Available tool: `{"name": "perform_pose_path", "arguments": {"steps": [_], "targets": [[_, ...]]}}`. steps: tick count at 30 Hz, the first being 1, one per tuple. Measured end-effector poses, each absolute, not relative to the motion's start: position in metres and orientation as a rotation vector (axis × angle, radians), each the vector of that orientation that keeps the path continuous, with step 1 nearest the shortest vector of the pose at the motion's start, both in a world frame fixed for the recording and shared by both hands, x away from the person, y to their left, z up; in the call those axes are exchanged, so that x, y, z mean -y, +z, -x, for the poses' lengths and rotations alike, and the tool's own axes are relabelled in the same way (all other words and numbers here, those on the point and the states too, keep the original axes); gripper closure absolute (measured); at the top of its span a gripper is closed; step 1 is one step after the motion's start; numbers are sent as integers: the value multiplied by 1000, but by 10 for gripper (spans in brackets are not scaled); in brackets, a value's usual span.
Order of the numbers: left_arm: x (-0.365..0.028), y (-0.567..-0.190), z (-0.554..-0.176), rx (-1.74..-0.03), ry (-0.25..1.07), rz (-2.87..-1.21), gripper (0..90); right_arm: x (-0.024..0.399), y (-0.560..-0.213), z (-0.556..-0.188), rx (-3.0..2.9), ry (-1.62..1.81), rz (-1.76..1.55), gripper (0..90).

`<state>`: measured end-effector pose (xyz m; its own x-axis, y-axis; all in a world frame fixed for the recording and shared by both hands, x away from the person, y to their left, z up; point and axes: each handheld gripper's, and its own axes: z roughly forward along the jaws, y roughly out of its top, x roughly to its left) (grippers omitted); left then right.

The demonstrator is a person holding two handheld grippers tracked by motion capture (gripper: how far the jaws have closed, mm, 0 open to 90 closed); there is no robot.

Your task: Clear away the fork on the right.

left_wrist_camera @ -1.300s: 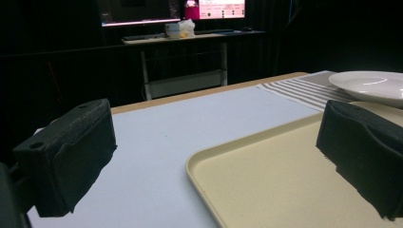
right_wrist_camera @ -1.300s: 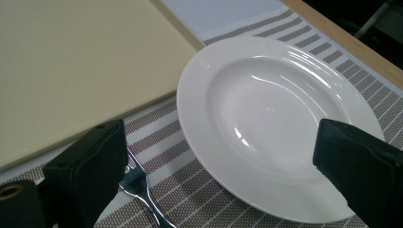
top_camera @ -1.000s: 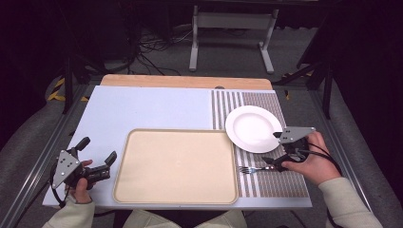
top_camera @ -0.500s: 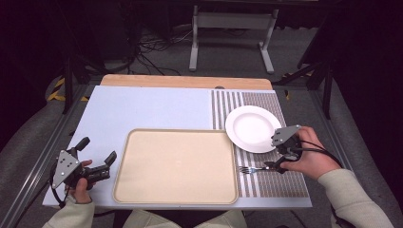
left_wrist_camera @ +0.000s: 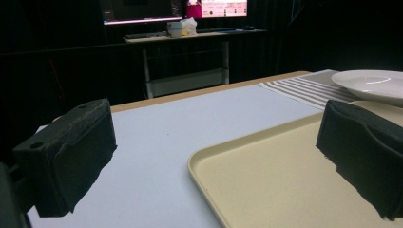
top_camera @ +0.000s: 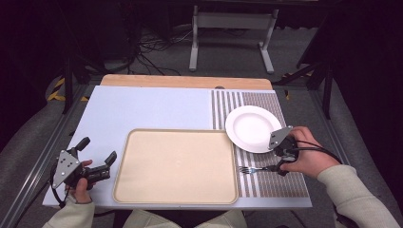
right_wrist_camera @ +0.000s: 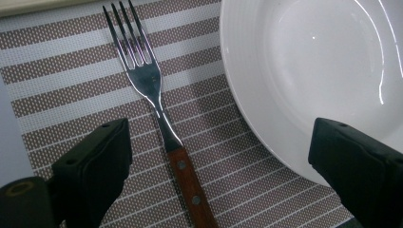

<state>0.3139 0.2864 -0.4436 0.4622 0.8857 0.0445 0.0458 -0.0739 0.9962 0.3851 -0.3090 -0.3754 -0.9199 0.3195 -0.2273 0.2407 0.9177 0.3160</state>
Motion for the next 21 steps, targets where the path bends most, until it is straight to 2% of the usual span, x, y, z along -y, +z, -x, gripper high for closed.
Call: {"name": "perform_pose_path", "arguments": {"steps": [5,9,21], "targets": [[-287,-443,-314,-863,859,-1487,0,309,-378,-388,-2831,382,-405,78],[-288,-443,-314,-866,860,-1485,0,309,-381,-388,-2875,353,-389,115],[-288,-443,-314,-867,862,-1486,0,309,-401,-392,-2993,191,-277,279]]}}
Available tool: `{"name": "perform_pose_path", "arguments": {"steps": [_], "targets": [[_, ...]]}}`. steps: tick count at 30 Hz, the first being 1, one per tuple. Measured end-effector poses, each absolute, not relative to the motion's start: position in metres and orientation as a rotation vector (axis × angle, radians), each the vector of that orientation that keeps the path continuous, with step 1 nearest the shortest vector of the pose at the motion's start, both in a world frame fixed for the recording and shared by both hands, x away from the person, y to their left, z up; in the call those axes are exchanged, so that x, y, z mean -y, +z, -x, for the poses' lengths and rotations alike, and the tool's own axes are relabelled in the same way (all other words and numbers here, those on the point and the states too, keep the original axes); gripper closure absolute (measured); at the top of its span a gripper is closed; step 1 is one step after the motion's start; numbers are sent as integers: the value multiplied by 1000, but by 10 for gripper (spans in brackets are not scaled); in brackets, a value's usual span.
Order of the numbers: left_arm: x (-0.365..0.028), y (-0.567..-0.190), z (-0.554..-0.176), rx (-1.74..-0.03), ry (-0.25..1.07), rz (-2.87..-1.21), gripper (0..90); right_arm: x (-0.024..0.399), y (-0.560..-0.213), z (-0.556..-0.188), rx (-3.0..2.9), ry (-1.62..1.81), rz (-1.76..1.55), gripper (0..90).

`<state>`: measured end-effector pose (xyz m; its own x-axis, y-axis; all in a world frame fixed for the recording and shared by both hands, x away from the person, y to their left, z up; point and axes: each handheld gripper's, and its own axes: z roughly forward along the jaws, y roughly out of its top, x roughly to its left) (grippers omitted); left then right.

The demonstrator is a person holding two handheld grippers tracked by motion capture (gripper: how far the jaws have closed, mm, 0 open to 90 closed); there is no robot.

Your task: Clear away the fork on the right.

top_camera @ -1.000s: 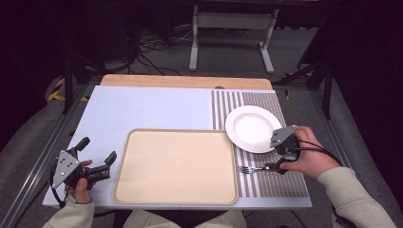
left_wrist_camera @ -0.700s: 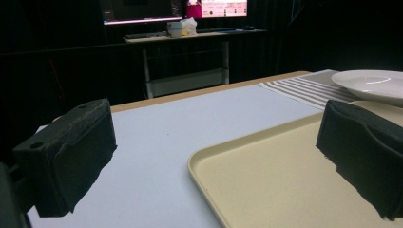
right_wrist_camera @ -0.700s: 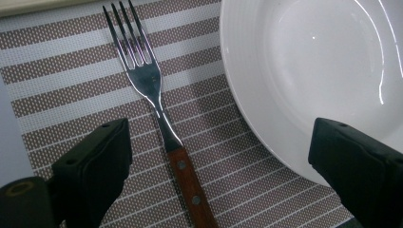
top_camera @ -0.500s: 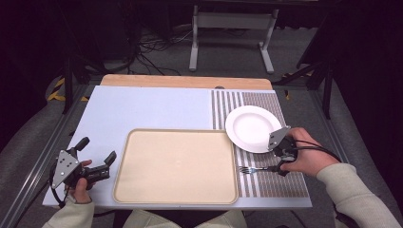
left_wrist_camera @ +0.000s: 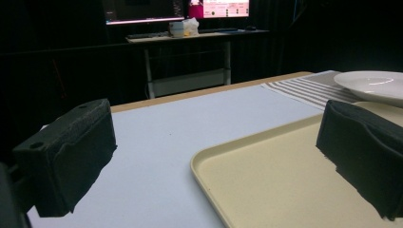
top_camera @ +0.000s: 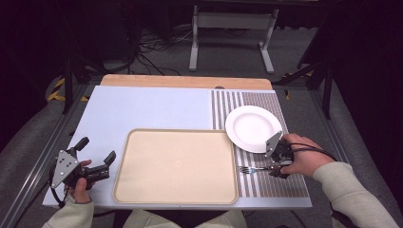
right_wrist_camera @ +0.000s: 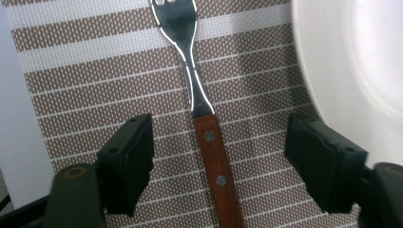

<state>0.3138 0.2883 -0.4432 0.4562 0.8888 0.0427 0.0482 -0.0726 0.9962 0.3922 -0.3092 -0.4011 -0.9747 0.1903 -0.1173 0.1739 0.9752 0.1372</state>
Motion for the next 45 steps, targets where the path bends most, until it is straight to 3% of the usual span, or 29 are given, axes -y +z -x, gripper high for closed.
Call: {"name": "perform_pose_path", "arguments": {"steps": [23,45], "targets": [[-288,-444,-314,-867,860,-1484,0,300,-412,-403,-3115,-103,38,760],[-288,-444,-314,-867,859,-1484,0,297,-402,-398,-3111,-75,39,775]]}}
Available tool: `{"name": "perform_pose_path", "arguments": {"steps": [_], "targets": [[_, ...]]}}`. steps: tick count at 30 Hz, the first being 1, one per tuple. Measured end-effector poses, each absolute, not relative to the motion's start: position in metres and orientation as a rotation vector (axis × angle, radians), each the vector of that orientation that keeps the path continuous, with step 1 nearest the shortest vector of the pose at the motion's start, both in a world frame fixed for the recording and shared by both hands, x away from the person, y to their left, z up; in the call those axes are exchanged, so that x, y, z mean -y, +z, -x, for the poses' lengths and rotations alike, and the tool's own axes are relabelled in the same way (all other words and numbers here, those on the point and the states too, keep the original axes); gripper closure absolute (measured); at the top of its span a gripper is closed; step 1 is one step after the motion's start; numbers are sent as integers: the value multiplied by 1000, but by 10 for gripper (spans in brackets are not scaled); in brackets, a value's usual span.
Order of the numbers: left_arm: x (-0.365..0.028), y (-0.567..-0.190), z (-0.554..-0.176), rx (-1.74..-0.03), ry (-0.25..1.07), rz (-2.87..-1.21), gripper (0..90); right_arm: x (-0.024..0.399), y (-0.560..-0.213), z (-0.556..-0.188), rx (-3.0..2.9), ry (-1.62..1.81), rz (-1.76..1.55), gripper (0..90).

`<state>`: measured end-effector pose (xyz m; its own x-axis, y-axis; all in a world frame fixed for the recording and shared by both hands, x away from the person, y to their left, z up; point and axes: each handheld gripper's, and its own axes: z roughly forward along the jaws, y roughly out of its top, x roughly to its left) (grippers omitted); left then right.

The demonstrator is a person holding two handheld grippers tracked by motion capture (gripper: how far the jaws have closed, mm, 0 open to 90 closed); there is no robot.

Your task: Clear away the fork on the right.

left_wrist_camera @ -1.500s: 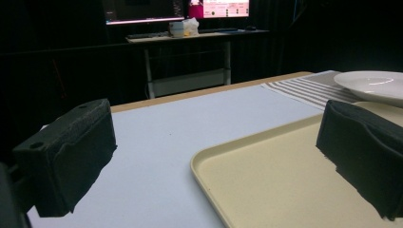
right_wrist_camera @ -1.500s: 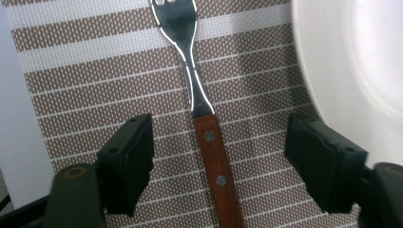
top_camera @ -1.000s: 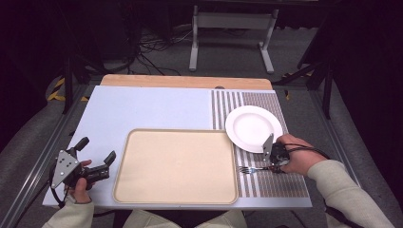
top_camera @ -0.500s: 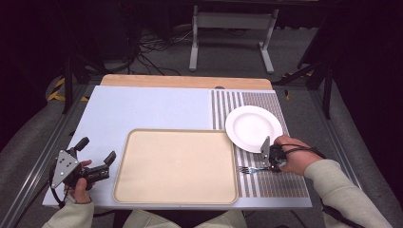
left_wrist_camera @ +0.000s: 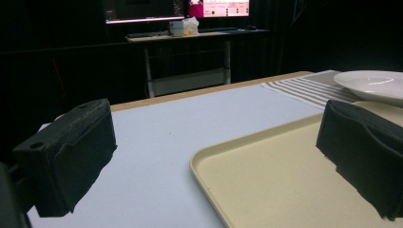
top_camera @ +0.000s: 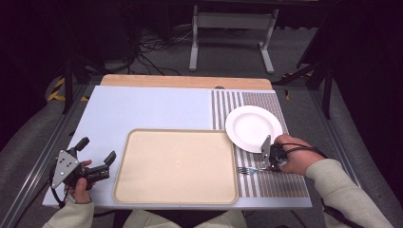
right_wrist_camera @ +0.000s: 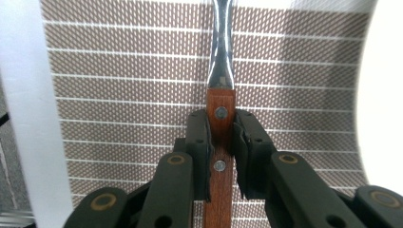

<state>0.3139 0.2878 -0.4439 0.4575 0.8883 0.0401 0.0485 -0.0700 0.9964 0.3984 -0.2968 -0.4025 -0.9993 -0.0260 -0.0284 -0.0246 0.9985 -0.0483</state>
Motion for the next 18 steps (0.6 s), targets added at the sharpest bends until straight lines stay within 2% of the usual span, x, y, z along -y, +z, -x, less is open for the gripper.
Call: {"name": "perform_pose_path", "arguments": {"steps": [18], "targets": [[-288,-444,-314,-868,860,-1484,0,280,-355,-394,-3035,57,-30,775]]}}
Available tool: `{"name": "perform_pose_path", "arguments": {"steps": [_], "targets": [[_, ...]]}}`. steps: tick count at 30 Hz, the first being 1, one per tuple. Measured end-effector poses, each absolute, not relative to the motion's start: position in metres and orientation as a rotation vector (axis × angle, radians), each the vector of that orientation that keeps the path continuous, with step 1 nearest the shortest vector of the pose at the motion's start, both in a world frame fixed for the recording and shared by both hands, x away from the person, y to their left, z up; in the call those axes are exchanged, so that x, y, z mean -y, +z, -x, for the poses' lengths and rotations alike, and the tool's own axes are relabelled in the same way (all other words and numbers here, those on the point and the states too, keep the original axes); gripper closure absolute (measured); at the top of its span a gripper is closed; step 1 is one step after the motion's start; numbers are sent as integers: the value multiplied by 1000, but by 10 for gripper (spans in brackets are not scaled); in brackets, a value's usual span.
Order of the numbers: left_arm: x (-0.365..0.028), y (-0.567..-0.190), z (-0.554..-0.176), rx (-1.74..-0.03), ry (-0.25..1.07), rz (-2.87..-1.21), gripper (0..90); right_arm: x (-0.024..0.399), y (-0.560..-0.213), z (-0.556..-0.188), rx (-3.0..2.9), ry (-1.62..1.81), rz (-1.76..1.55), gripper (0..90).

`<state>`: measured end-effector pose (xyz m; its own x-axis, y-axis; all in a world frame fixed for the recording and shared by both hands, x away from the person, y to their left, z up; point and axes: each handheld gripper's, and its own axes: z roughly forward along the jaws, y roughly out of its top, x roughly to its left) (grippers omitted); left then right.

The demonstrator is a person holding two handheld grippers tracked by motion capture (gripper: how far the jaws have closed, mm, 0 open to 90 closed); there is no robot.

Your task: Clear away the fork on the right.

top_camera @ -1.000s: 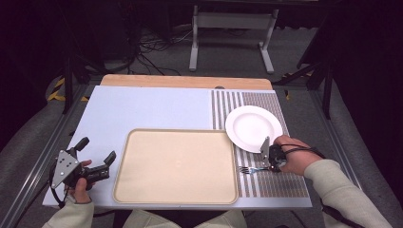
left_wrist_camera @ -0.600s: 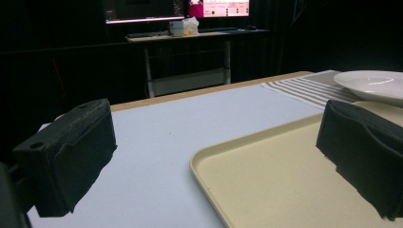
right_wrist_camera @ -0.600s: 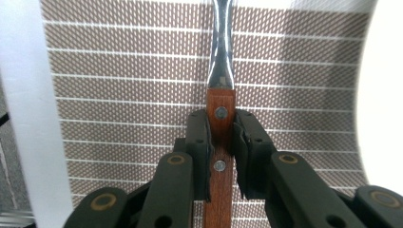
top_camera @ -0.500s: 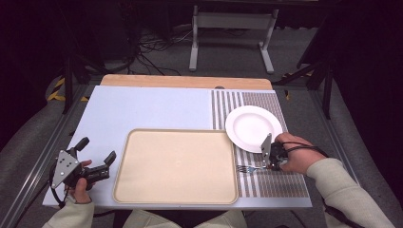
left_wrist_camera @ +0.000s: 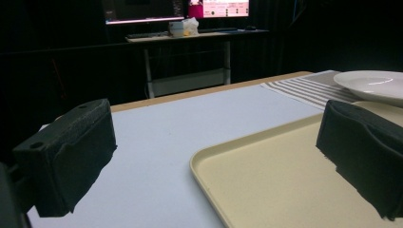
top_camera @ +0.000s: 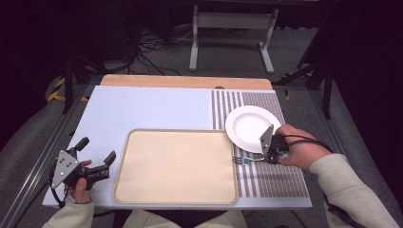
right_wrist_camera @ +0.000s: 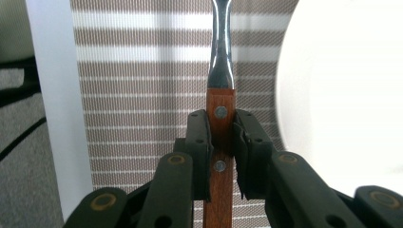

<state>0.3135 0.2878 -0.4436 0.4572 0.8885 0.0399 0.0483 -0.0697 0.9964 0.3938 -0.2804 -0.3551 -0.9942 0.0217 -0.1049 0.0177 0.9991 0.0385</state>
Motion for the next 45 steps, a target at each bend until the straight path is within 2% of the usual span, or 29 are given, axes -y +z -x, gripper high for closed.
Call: {"name": "perform_pose_path", "arguments": {"steps": [20,45], "targets": [[-288,-443,-313,-865,860,-1483,0,242,-325,-395,-2979,139,-80,775],[-289,-443,-313,-863,858,-1483,0,181,-333,-404,-2970,476,-803,775]]}}
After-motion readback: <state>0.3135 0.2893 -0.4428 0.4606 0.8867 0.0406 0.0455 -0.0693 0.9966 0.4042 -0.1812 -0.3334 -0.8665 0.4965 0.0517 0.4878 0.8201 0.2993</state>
